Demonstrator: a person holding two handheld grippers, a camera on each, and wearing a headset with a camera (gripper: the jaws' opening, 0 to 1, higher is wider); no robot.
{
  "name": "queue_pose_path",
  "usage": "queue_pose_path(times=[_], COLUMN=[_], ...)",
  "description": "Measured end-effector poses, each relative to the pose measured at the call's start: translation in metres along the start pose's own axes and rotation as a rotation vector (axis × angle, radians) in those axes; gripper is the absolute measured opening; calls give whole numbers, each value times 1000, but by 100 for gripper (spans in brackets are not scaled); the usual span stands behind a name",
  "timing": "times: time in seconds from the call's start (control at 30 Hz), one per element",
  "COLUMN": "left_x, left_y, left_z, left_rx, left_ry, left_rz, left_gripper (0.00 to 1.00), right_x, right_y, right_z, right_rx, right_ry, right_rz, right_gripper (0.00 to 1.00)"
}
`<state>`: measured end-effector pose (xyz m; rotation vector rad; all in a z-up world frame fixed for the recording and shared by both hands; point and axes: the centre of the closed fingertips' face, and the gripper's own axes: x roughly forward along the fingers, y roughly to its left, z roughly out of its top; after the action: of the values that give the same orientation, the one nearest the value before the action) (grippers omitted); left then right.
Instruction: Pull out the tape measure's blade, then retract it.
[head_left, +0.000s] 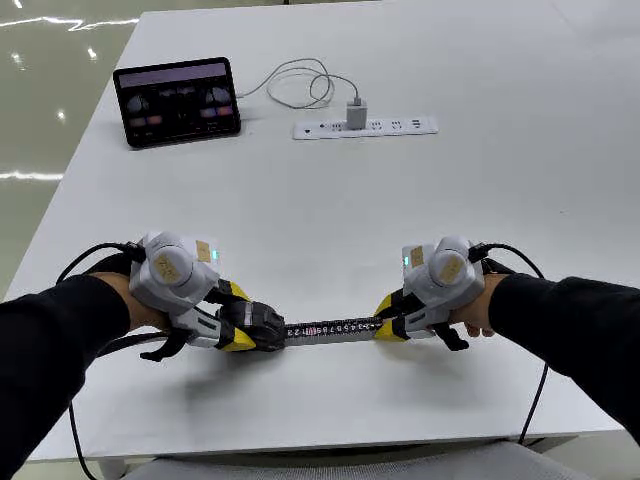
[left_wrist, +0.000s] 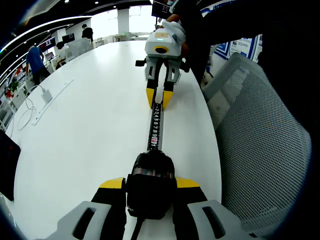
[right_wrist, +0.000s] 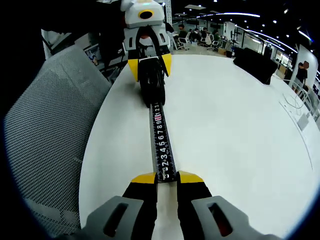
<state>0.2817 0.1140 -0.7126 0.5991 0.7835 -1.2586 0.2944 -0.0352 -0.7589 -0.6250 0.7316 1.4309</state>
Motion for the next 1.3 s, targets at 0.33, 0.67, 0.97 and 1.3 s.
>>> queue_pose_path(times=[0.33, 0.67, 0.97, 1.3], left_x=[1, 2, 2, 2], left_y=[1, 3, 3, 2], left_z=[0, -1, -1, -1], left_rx=[-2, -1, -3, 0], left_ry=[-1, -2, -3, -4], left_rz=[4, 4, 1, -1], left_gripper=[31, 31, 31, 31], right_x=[-3, -7, -10, -15], right_y=[0, -2, -4, -3], right_z=[-4, -7, -11, -17], right_rx=[10, 18, 24, 23], right_ry=[-2, -2, -2, 6], right_rz=[-2, -6, -9, -10], right_gripper=[9, 9, 9, 9])
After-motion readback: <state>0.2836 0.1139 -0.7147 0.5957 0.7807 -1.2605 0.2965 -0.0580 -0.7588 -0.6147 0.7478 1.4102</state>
